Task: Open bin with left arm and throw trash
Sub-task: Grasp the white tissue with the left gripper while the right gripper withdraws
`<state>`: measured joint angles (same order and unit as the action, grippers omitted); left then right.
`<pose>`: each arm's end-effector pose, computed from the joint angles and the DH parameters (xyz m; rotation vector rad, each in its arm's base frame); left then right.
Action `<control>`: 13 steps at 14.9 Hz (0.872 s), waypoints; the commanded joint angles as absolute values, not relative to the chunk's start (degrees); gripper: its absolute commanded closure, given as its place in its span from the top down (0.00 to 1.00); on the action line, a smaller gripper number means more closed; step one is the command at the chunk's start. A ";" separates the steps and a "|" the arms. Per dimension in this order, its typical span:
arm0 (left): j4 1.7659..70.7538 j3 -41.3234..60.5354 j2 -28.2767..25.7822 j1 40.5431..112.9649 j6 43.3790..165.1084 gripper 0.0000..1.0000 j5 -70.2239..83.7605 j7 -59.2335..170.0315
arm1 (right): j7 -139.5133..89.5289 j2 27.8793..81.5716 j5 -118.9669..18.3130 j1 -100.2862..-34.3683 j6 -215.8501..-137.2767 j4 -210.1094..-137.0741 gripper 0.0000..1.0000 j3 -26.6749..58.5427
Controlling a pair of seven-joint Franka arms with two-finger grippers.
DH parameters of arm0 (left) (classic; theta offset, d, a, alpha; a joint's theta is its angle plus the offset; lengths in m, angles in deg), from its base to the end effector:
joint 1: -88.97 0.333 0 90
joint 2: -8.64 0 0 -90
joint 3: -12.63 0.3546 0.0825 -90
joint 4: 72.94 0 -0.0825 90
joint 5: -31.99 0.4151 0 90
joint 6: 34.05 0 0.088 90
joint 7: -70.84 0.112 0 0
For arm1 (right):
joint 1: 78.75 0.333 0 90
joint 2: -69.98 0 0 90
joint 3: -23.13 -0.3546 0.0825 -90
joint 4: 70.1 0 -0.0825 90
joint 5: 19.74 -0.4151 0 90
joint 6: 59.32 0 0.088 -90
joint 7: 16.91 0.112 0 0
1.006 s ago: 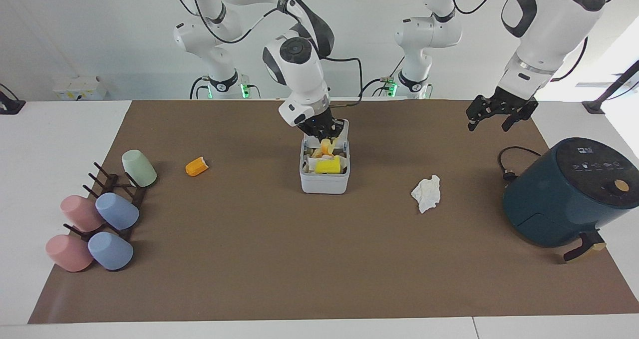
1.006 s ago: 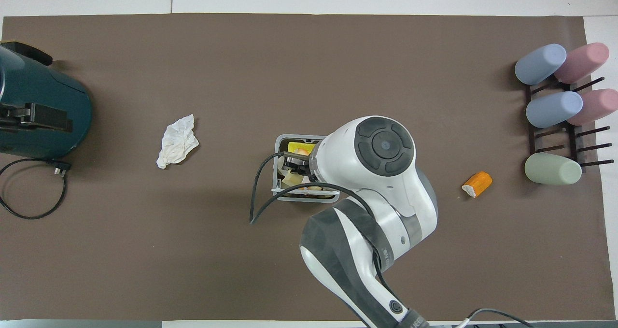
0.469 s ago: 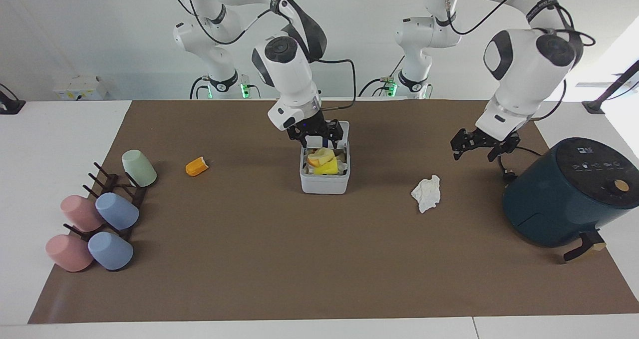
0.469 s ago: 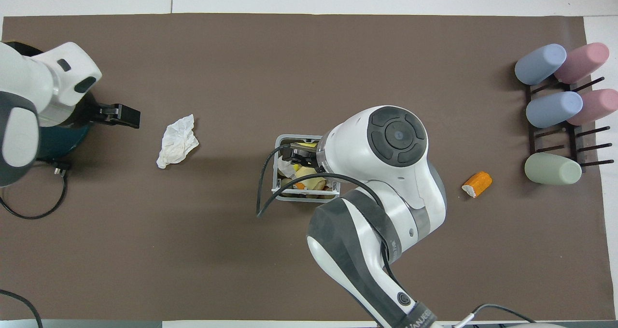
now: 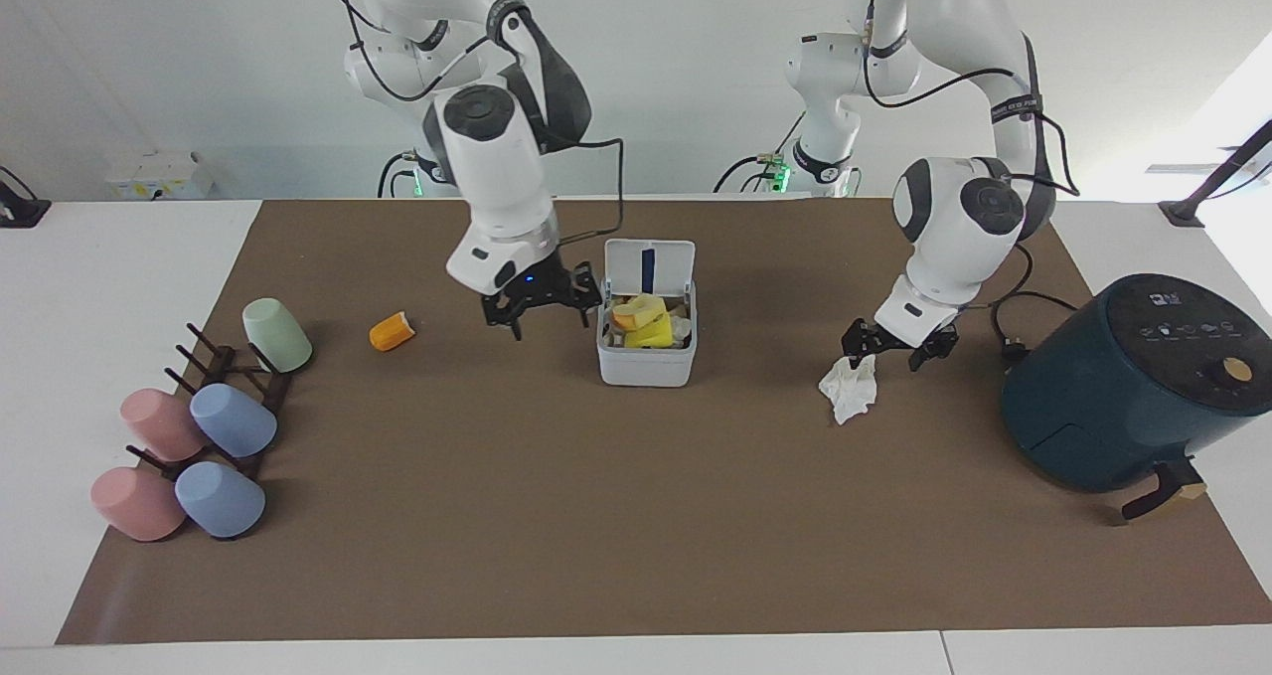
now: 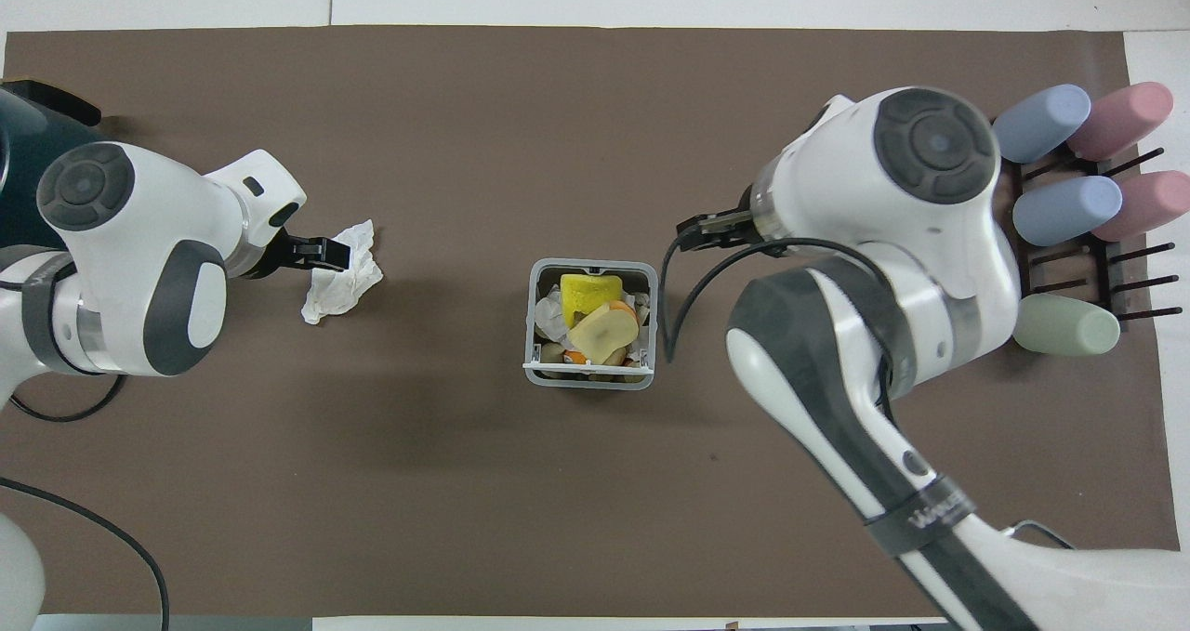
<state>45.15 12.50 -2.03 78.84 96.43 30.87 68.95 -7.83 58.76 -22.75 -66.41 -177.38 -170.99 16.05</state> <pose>0.6035 -0.1098 0.3613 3.1158 -0.2084 0.0441 0.6274 0.2189 0.4838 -3.0347 -0.2350 -0.1284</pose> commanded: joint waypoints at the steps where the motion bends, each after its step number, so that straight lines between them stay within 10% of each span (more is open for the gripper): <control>1: 48.61 13.07 -3.74 76.93 101.38 1.00 31.90 67.68 | -15.21 58.46 -21.50 -71.61 -177.00 -173.79 1.00 15.40; 3: 48.70 13.07 -4.90 76.05 101.91 1.00 31.90 67.59 | -19.60 59.78 -21.41 -77.40 -177.62 -177.67 1.00 15.31; 4: 48.70 13.07 -4.90 75.96 101.91 0.70 31.90 67.24 | -21.11 60.04 -21.41 -80.30 -177.01 -178.03 1.00 15.23; 5: 48.62 12.99 -4.90 75.61 101.74 0.01 31.90 64.54 | -20.52 60.13 -21.58 -81.47 -175.70 -177.95 1.00 15.22; 9: 48.53 12.99 -4.37 74.91 100.69 0.00 31.90 57.92 | 3.60 61.71 -20.79 -83.92 -169.79 -180.65 1.00 15.93; 13: 45.73 12.55 -1.39 73.07 96.05 0.00 31.82 57.05 | 9.37 66.98 -20.70 -86.21 -179.96 -195.67 1.00 15.84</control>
